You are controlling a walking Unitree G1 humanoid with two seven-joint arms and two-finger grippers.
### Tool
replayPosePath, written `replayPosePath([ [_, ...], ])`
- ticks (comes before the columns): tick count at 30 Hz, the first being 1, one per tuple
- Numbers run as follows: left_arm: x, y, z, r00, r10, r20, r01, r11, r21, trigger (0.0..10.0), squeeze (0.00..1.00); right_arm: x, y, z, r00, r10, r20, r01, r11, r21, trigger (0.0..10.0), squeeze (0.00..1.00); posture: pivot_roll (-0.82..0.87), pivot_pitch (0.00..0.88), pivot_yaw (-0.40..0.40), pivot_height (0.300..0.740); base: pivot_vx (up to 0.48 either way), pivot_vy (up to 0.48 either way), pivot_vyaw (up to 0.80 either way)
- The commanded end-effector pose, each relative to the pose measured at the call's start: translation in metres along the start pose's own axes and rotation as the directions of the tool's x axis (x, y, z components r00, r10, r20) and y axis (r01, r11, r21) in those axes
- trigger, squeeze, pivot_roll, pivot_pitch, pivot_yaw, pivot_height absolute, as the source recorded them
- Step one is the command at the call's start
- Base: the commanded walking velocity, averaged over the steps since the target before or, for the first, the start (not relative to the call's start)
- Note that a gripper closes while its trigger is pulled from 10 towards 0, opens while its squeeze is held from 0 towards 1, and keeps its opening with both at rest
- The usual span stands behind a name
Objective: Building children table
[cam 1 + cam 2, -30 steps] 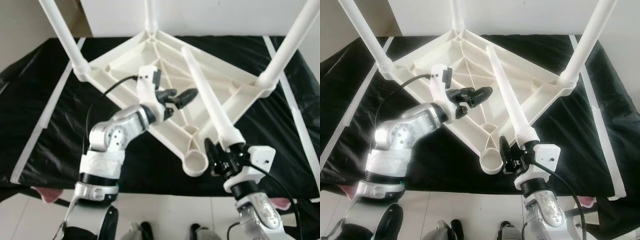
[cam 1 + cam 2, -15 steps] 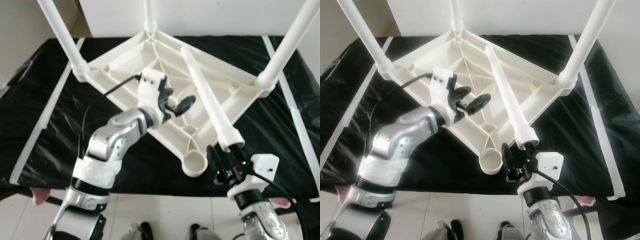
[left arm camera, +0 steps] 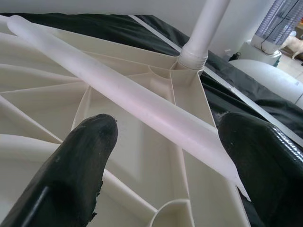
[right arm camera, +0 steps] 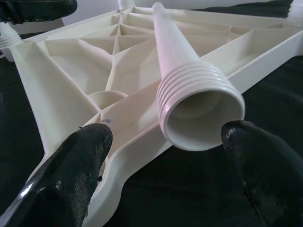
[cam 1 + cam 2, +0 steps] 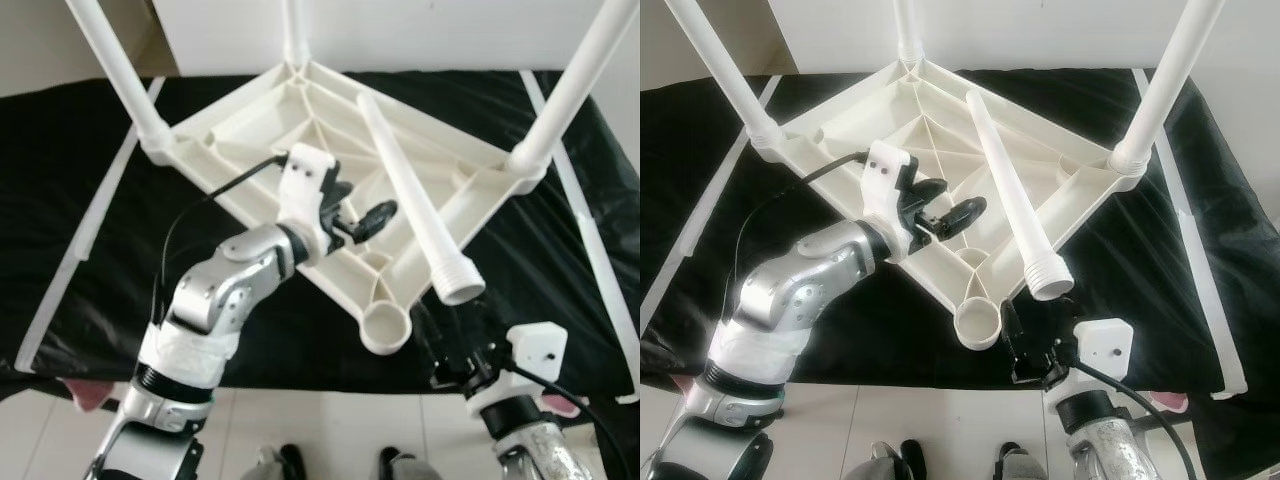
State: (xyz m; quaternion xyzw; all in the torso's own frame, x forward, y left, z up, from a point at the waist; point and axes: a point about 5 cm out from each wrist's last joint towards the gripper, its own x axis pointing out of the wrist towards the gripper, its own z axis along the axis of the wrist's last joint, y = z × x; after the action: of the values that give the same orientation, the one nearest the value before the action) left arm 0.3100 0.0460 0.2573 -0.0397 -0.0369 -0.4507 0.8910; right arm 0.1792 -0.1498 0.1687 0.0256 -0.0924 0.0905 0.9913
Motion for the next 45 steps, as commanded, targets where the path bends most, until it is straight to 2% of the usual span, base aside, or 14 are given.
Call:
replayPosePath([
  [1,-0.004,-0.013,0.0,0.972,-0.236,0.012,0.236,0.972,0.006,10.0,1.0,-0.004,-0.001,0.002,1.0,-0.016,0.01,0.016,1.0,-0.025,10.0,1.0,-0.21,0.217,0.07,0.74,0.0,0.0,0.0],
  [5,-0.005,-0.013,-0.001,0.974,-0.227,0.005,0.227,0.973,0.027,10.0,1.0,-0.006,-0.005,0.004,0.998,-0.051,0.029,0.052,0.996,-0.065,10.0,1.0,-0.21,0.215,0.068,0.74,0.0,0.0,0.0],
  [6,-0.005,-0.013,-0.001,0.975,-0.221,0.001,0.22,0.975,0.038,10.0,0.0,-0.006,-0.007,0.006,0.997,-0.073,0.037,0.076,0.994,-0.085,10.0,1.0,-0.21,0.213,0.066,0.74,0.0,0.0,0.0],
  [10,-0.006,-0.013,-0.002,0.976,-0.22,0.006,0.219,0.975,0.023,10.0,0.09,-0.006,-0.012,0.007,0.993,-0.103,0.049,0.109,0.986,-0.127,10.0,1.0,-0.21,0.207,0.064,0.74,0.0,0.0,0.0],
  [11,-0.006,-0.013,-0.002,0.975,-0.223,0.008,0.223,0.975,0.021,10.0,1.0,-0.005,-0.013,0.007,0.994,-0.101,0.051,0.107,0.985,-0.133,10.0,0.0,-0.21,0.202,0.064,0.74,0.0,0.0,0.0],
  [17,-0.003,-0.012,-0.001,0.98,-0.199,-0.007,0.199,0.977,0.074,10.0,1.0,0.001,-0.013,0.008,0.994,-0.082,0.067,0.091,0.986,-0.141,10.0,0.0,-0.21,0.193,0.062,0.74,0.0,0.0,0.0],
  [18,-0.004,-0.013,-0.002,0.974,-0.228,-0.005,0.227,0.972,0.065,10.0,0.0,0.002,-0.013,0.008,0.994,-0.081,0.067,0.09,0.986,-0.142,10.0,0.0,-0.21,0.192,0.061,0.74,0.0,0.0,0.0],
  [20,-0.004,-0.014,-0.002,0.972,-0.237,-0.004,0.236,0.97,0.062,10.0,0.0,0.002,-0.013,0.007,0.994,-0.082,0.068,0.091,0.986,-0.142,10.0,0.0,-0.2,0.192,0.061,0.74,0.0,0.0,0.0],
  [21,-0.005,-0.014,0.0,0.971,-0.237,0.008,0.236,0.969,0.068,0.0,0.0,0.002,-0.013,0.006,0.995,-0.074,0.063,0.082,0.987,-0.138,10.0,0.0,-0.2,0.19,0.062,0.74,0.0,0.0,0.0],
  [26,-0.005,-0.016,0.002,0.975,-0.223,0.004,0.221,0.969,0.109,8.1,0.0,0.005,-0.012,0.003,0.997,-0.053,0.053,0.06,0.988,-0.14,10.0,0.0,-0.2,0.19,0.061,0.74,0.0,0.0,0.0],
  [33,-0.005,-0.02,0.003,0.969,-0.246,0.03,0.242,0.966,0.093,0.0,0.0,0.009,-0.013,0.003,0.997,-0.057,0.061,0.065,0.987,-0.145,10.0,0.0,-0.2,0.188,0.062,0.74,0.0,0.0,0.0],
  [34,-0.005,-0.021,0.002,0.969,-0.248,0.022,0.244,0.964,0.109,10.0,0.0,0.01,-0.014,0.003,0.996,-0.056,0.065,0.066,0.987,-0.148,10.0,0.0,-0.2,0.187,0.063,0.74,0.0,0.0,0.0],
  [37,-0.006,-0.026,0.008,0.966,-0.258,0.017,0.242,0.926,0.289,0.0,0.0,0.012,-0.017,0.003,0.996,-0.056,0.07,0.066,0.985,-0.158,10.0,0.0,-0.2,0.187,0.06,0.74,0.0,0.0,0.0],
  [45,-0.001,-0.033,0.016,0.97,-0.24,0.022,0.189,0.815,0.548,0.0,0.0,0.014,-0.019,0.003,0.996,-0.05,0.073,0.062,0.985,-0.161,10.0,0.0,-0.18,0.184,0.057,0.74,0.0,0.0,0.0],
])
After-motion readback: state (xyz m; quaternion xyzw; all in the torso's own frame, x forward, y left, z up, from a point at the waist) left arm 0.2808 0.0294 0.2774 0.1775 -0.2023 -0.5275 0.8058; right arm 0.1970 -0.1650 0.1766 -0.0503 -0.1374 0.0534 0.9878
